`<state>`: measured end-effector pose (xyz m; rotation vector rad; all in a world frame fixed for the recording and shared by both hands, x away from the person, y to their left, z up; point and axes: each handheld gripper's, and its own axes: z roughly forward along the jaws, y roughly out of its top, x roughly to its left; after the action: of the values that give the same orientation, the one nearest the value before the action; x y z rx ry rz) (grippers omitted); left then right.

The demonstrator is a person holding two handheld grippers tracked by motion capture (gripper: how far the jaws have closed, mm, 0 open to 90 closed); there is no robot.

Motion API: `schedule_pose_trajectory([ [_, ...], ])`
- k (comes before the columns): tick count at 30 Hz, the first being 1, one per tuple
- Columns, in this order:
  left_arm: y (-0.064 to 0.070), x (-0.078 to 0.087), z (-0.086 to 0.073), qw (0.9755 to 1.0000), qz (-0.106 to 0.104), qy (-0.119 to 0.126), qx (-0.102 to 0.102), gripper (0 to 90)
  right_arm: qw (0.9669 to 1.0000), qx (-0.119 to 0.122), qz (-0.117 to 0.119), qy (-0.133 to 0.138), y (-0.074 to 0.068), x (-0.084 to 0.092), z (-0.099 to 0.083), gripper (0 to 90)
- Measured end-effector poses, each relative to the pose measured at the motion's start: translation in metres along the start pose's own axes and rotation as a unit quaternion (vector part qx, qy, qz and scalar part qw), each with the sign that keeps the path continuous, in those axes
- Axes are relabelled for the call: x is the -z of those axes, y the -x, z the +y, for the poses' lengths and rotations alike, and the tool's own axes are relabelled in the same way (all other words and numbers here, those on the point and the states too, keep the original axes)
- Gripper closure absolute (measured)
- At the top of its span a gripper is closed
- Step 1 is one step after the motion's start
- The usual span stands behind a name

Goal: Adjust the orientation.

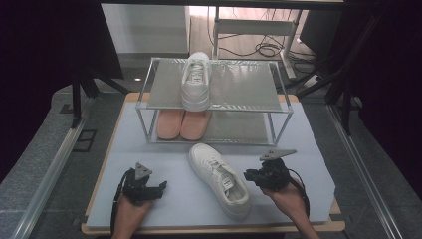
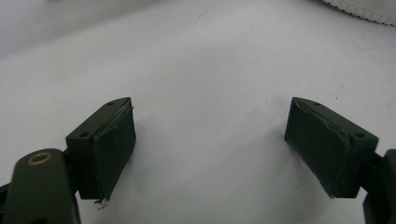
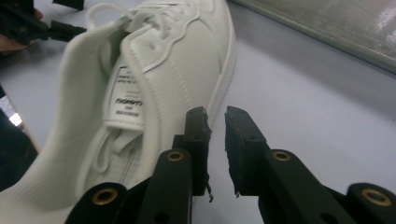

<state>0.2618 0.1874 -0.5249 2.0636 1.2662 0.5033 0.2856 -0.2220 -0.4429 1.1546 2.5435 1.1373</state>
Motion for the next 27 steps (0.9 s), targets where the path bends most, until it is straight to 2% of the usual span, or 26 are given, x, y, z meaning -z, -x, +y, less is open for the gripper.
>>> schedule_pose_trajectory([
  [11, 0.000, 0.000, 0.000, 1.0000, 0.000, 0.000, -0.001, 16.3, 0.9995, 0.016, 0.019, -0.016, -0.015, 0.009, 0.004, 70.3],
  [22, 0.000, 0.000, 0.000, 1.0000, 0.000, 0.002, 0.002, 16.4, 0.9982, 0.022, 0.031, -0.047, -0.018, -0.008, 0.009, 62.3],
  [27, 0.000, 0.000, 0.000, 1.0000, 0.001, 0.002, 0.000, 16.4, 0.9975, 0.023, 0.026, -0.062, -0.018, -0.017, 0.012, 60.3],
])
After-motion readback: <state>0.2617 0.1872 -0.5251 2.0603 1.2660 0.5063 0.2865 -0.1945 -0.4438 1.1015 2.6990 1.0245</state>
